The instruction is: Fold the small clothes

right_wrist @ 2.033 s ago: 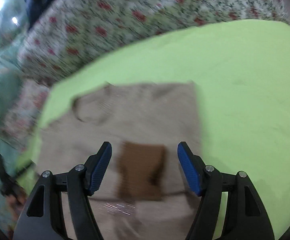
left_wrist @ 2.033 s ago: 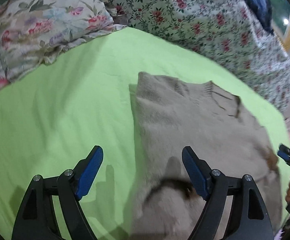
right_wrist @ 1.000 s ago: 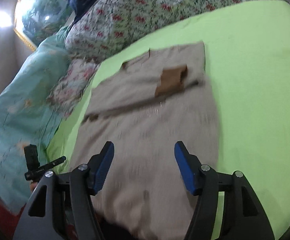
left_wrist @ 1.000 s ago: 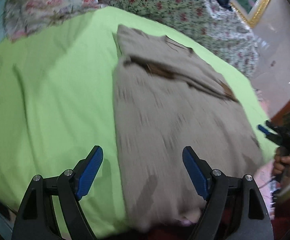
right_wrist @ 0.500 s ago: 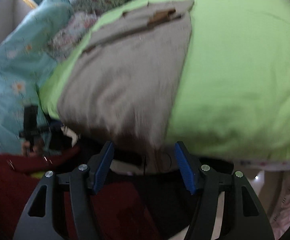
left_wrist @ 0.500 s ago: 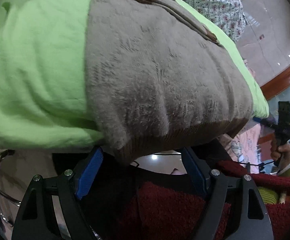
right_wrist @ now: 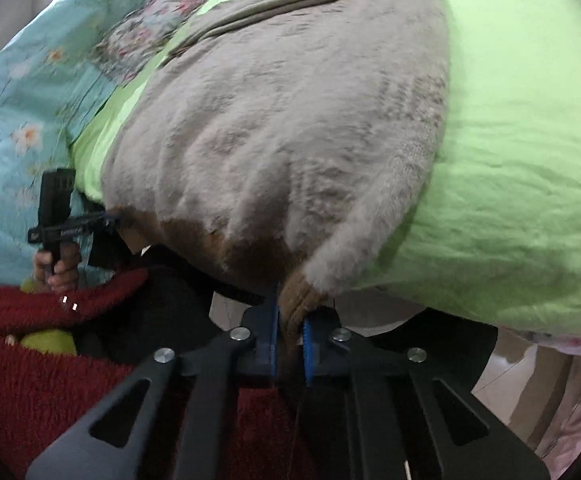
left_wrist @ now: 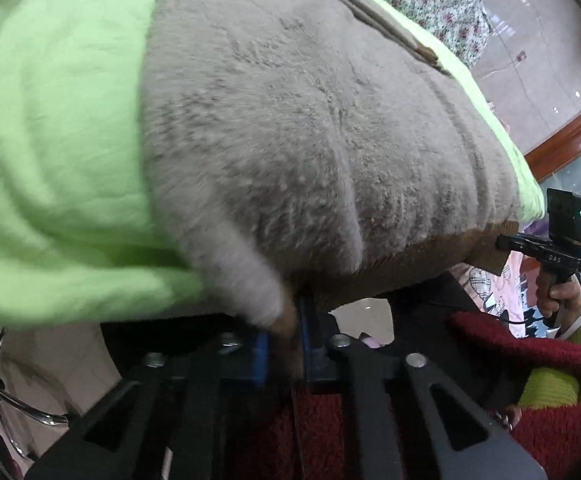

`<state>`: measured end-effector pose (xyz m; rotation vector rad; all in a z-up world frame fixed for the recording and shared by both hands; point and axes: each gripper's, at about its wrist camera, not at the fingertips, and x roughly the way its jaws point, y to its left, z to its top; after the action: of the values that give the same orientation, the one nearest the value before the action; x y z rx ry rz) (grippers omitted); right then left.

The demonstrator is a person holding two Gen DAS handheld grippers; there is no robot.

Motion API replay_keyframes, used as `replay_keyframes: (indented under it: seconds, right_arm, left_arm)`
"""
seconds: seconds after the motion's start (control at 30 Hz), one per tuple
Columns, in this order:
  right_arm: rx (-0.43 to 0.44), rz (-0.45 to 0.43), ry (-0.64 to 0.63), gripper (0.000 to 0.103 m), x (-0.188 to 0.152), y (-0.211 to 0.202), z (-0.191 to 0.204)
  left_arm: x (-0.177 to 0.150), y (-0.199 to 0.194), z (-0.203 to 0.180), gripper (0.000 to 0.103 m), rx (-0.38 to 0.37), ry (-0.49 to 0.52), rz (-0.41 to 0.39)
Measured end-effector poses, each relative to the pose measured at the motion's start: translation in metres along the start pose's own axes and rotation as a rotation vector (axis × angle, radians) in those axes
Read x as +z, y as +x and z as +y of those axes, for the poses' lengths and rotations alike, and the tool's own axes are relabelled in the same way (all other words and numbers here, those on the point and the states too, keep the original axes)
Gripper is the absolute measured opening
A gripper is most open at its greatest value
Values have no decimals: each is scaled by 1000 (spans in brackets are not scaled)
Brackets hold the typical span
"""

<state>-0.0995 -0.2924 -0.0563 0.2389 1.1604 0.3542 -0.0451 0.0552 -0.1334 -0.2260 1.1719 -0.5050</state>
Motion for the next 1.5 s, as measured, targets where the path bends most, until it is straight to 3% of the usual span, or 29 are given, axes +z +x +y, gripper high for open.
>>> replay_keyframes:
  seconds: [0.17, 0.4, 0.57, 0.8, 0.97, 1.2, 1.5]
  right_arm:
    - [136, -93, -16, 9, -2, -42, 9]
    - [290, -368, 38, 9, 26, -109, 6]
    - [310, -510, 50, 9, 56, -134, 9]
    - [278, -630, 82, 9, 127, -133, -9]
    - [201, -661, 154, 9, 189, -122, -30]
    - [70, -633, 215, 9, 270, -86, -61]
    - [36, -571, 304, 9, 320, -35, -107]
  left_arm:
    - [-11, -42, -20, 7, 7, 66, -106]
    - [18, -127, -54, 6, -95, 107, -356]
    - [52, -173, -60, 6, -127, 111, -519]
    - [130, -176, -45, 7, -103, 78, -652]
    - [201, -156, -33, 6, -36, 43, -665]
    - [291, -106, -10, 6, 21, -41, -589]
    - [345, -46, 27, 7, 66, -101, -504]
